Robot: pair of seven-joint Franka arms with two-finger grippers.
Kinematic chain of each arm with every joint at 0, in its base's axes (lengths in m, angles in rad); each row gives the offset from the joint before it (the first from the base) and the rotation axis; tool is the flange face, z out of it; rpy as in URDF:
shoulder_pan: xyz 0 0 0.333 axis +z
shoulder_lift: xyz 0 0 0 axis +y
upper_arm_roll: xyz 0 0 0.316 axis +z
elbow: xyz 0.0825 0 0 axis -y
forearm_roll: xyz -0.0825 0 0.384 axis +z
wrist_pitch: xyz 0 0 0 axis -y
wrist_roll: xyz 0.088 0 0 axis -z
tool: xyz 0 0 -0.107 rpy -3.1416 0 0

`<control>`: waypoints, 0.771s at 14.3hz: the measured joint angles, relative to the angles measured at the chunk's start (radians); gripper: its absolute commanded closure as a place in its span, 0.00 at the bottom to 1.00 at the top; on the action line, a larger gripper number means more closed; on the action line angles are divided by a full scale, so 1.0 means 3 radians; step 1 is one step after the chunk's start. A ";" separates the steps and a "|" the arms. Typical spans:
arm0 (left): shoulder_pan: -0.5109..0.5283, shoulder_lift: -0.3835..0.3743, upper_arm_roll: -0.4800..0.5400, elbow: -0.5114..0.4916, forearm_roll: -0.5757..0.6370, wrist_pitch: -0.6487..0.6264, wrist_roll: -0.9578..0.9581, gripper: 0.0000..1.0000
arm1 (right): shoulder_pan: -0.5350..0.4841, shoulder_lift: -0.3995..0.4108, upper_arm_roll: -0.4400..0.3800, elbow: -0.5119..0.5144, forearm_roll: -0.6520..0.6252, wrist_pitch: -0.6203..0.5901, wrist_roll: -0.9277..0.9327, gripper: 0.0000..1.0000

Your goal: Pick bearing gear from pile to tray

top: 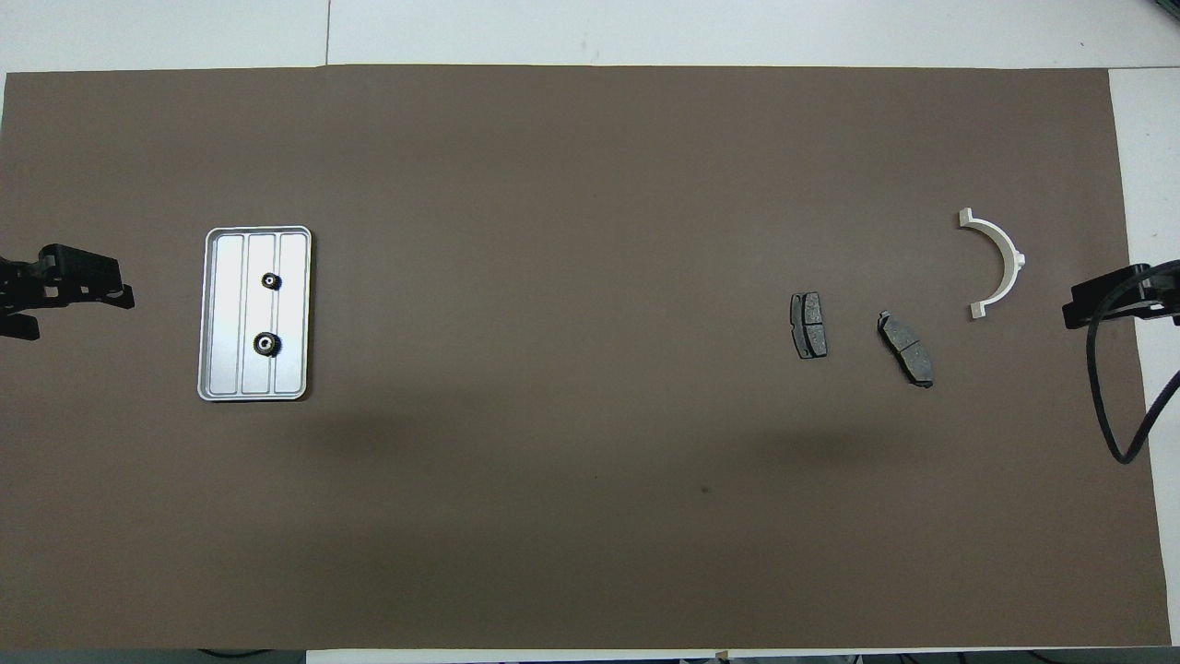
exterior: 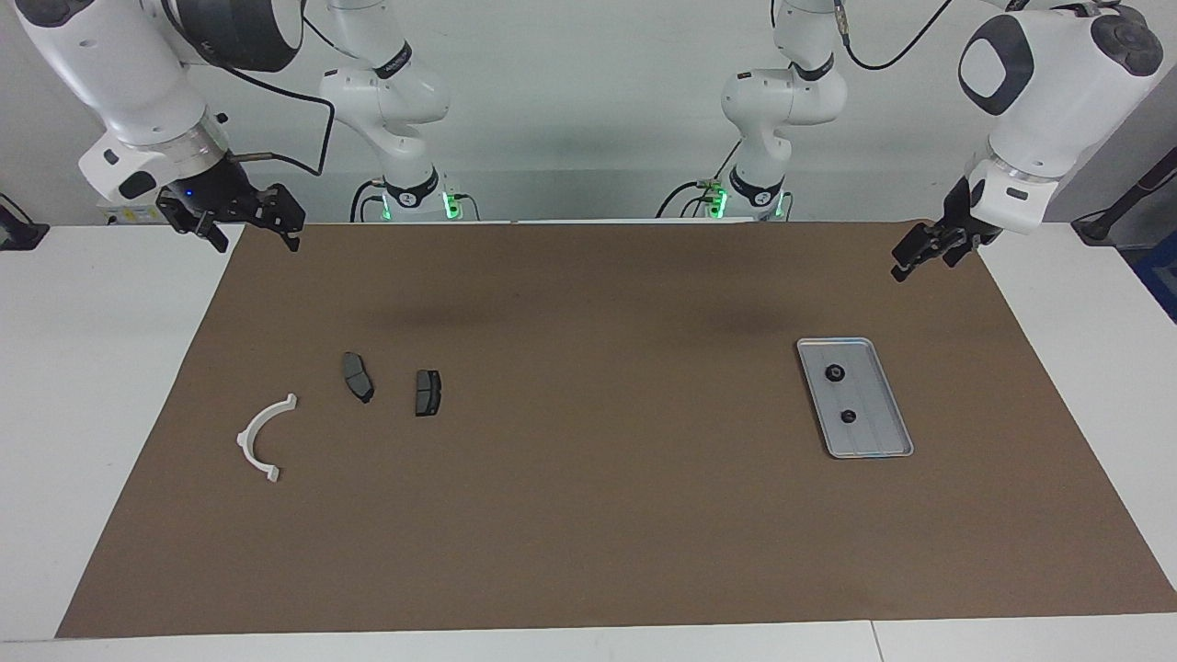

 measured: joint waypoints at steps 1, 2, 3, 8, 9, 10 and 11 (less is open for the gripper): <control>0.0000 -0.0002 -0.0001 0.0000 0.0000 0.0000 0.0000 0.00 | 0.0000 0.0000 0.0000 0.0000 0.0000 0.0001 0.0000 0.00; 0.0000 -0.0003 -0.0001 0.0001 0.0000 0.0002 0.0000 0.00 | 0.0000 0.0000 0.0000 0.0000 0.0000 0.0001 0.0000 0.00; 0.0000 -0.0003 -0.0003 0.0001 0.0000 0.0005 0.0000 0.00 | 0.0000 0.0000 0.0000 0.0000 0.0000 0.0001 0.0000 0.00; 0.0000 -0.0002 -0.0030 -0.0001 0.0000 0.0221 0.0000 0.00 | 0.0000 0.0000 0.0000 0.0000 0.0000 0.0001 0.0000 0.00; 0.0000 -0.0001 -0.0039 -0.0002 0.0000 0.0261 0.0000 0.00 | 0.0000 0.0000 0.0000 0.0000 0.0000 0.0001 0.0000 0.00; 0.0000 -0.0001 -0.0045 -0.0002 0.0000 0.0277 0.0000 0.00 | 0.0000 0.0000 0.0000 0.0000 0.0000 0.0001 0.0000 0.00; 0.0000 -0.0001 -0.0047 -0.0002 0.0000 0.0289 0.0000 0.00 | 0.0000 0.0000 0.0000 0.0000 0.0000 0.0001 0.0000 0.00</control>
